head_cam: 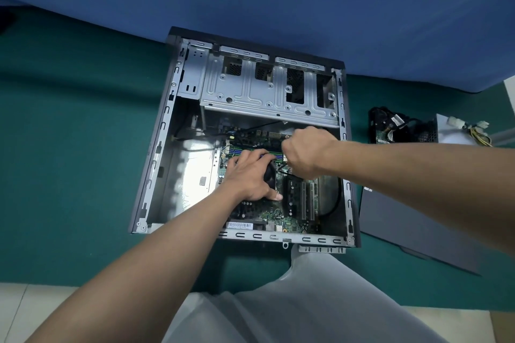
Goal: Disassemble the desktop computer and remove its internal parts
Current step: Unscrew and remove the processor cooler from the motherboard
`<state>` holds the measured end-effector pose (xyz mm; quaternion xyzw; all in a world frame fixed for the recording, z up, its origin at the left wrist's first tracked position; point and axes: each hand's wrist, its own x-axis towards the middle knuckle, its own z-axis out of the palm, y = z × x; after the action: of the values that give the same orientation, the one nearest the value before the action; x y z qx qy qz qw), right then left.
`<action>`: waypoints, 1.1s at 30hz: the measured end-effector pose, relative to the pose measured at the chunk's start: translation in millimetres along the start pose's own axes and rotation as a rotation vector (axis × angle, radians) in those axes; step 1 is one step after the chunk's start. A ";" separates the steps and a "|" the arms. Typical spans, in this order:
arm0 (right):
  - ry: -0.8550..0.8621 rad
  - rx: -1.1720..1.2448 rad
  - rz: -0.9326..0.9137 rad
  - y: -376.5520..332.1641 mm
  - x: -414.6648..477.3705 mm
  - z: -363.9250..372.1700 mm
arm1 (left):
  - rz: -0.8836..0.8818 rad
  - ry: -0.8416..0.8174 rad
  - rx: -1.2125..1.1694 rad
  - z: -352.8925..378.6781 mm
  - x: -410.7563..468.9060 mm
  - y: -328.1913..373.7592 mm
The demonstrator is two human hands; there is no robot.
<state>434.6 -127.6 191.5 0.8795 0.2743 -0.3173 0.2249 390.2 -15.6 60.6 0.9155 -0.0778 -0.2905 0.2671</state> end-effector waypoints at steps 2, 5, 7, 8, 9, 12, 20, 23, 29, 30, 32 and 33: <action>0.111 -0.408 -0.269 6.2 -4.3 1.2 | -0.002 -0.004 0.004 -0.3 -0.5 0.5; 0.194 -0.574 -0.456 15.0 -6.6 6.7 | 0.001 -0.001 -0.005 -0.3 -0.5 0.5; 0.200 -0.279 -0.351 14.6 -4.5 10.3 | 0.003 0.005 -0.020 -0.4 -0.6 0.2; 0.186 -0.036 -0.218 11.9 -2.9 12.6 | 0.003 0.006 -0.028 -0.2 -0.8 -0.2; 0.165 0.234 -0.058 8.1 0.0 13.8 | 0.004 0.008 -0.032 0.2 -0.8 -0.8; -0.015 1.080 0.493 5.4 8.1 10.8 | 0.008 0.005 -0.039 0.4 -0.7 -1.5; -0.087 0.781 0.403 -2.8 5.5 9.8 | 0.001 0.001 -0.028 0.0 -0.8 0.4; 0.065 -0.032 -0.109 -2.9 -6.3 9.8 | -0.001 0.002 -0.018 0.2 -0.3 1.0; 0.137 -0.013 -0.144 -3.5 -8.1 11.3 | 0.003 0.003 -0.020 -0.8 -1.0 0.5; 0.094 0.251 0.031 -3.5 -2.5 10.7 | 0.004 0.004 -0.025 -1.0 -1.2 0.2; -0.161 0.896 0.395 -3.1 7.2 9.6 | 0.007 0.008 -0.025 -0.4 -1.3 -0.6; -0.319 1.171 0.504 -2.5 10.8 7.8 | 0.007 0.008 -0.022 -0.2 -1.4 -0.7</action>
<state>436.6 -126.5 178.1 0.8359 -0.1948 -0.4784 -0.1858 389.2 -14.5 61.1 0.9134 -0.0769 -0.2866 0.2786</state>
